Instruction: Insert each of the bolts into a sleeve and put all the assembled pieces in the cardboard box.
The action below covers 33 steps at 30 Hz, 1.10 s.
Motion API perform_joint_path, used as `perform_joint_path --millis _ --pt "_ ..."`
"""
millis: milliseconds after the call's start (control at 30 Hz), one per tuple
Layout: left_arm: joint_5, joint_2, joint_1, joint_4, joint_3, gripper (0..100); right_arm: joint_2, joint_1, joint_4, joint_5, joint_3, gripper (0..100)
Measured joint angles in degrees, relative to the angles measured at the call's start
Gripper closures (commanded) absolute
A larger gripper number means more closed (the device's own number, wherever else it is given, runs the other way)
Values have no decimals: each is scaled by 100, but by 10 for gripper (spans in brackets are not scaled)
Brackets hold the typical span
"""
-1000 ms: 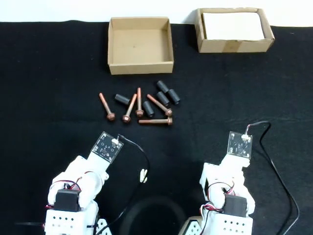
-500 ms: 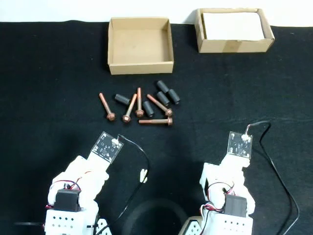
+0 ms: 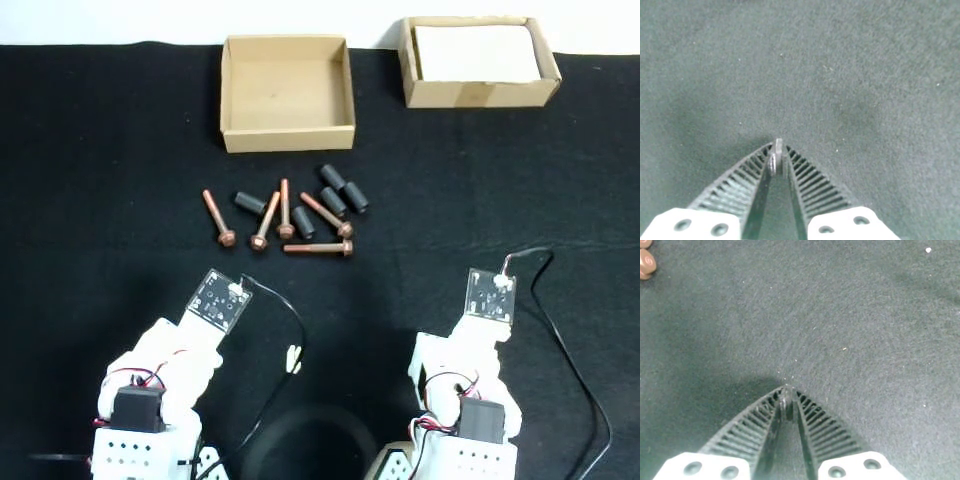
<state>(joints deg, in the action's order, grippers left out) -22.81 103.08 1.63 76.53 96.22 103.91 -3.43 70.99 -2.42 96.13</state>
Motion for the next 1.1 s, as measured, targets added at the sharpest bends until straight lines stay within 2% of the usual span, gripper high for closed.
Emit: perform_joint_path --millis 100,433,533,700,800,967,1100 --pt "0 0 0 0 0 991 0 35 0 0 0 992" --pt "0 0 0 0 0 991 0 1134 -18 0 0 992" --pt "0 0 0 0 0 991 0 1653 -510 0 0 992" --pt "0 0 0 0 0 991 -9 2356 -1890 0 0 970" --pt "0 0 0 0 0 991 -9 2848 -2180 0 -18 945" --pt "0 0 0 0 0 991 -466 2892 -2198 0 -571 941" --pt "0 0 0 0 0 991 -1899 2752 -1820 0 -1855 941"
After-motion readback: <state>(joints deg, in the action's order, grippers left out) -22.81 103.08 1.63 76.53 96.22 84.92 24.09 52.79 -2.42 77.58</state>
